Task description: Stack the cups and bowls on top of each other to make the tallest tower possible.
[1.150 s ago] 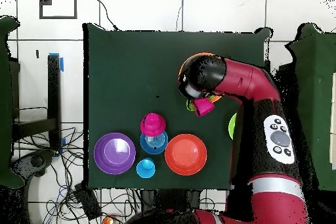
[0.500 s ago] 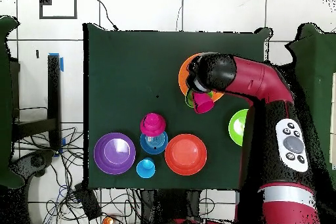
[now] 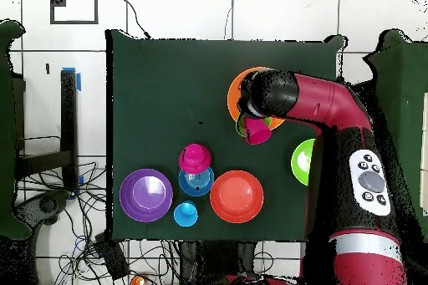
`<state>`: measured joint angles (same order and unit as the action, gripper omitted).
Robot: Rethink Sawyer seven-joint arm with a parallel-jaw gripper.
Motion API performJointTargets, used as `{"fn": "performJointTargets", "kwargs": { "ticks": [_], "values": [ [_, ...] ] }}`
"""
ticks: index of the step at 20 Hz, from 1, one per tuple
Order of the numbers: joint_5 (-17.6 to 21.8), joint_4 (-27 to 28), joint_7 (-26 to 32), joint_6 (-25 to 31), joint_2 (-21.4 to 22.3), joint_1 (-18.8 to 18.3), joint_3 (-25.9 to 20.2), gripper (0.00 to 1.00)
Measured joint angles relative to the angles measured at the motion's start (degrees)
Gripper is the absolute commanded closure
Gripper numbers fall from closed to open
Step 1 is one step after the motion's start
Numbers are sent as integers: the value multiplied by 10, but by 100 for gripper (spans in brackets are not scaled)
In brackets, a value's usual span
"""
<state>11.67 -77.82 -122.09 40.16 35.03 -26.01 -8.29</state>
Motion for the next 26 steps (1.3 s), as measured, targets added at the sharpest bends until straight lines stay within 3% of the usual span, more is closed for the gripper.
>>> {"fn": "performJointTargets", "kwargs": {
  "ticks": [10, 14, 16, 20, 26],
  "values": [
    [5, 0, 0, -10, -5, -18, -26, 100],
    [46, 6, 0, -80, -30, -14, -26, 100],
    [80, 18, 0, -152, -62, -11, -26, 100],
    [110, 36, 0, -228, -112, -6, -26, 100],
    [128, 45, 0, -248, -167, 13, -19, 100]
  ]
}}
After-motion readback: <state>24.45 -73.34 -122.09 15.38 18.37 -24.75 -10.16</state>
